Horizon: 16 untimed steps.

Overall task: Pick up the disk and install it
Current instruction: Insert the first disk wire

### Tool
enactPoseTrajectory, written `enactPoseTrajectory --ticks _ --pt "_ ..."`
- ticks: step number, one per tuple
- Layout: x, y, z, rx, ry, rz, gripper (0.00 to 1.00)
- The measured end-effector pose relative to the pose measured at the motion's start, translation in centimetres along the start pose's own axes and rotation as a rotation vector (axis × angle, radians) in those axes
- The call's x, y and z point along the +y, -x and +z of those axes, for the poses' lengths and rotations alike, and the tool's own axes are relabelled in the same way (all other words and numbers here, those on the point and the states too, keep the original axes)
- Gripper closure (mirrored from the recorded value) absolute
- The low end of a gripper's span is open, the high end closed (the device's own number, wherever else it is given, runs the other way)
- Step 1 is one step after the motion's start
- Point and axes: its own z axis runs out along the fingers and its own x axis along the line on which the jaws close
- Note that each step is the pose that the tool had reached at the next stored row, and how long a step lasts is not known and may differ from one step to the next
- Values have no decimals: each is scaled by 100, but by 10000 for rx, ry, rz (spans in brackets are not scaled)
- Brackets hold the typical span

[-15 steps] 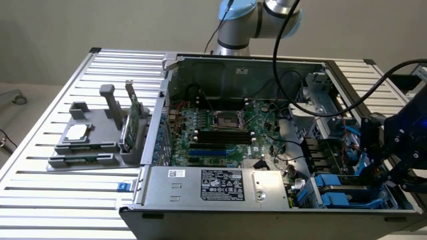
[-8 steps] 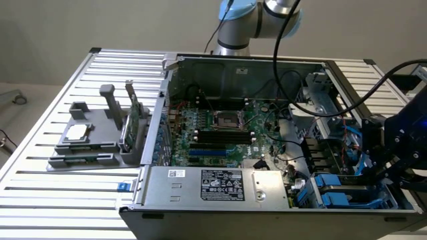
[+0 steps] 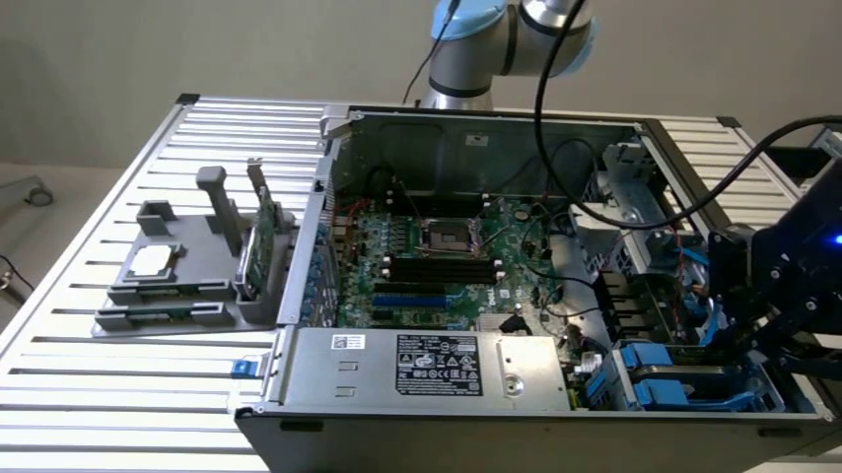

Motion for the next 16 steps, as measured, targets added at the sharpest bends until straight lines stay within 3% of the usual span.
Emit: enactPoseTrajectory --ticks 8,16 --pt "-42 -19 -80 5 10 336 83" --pt "-75 -34 -82 -65 73 460 83"
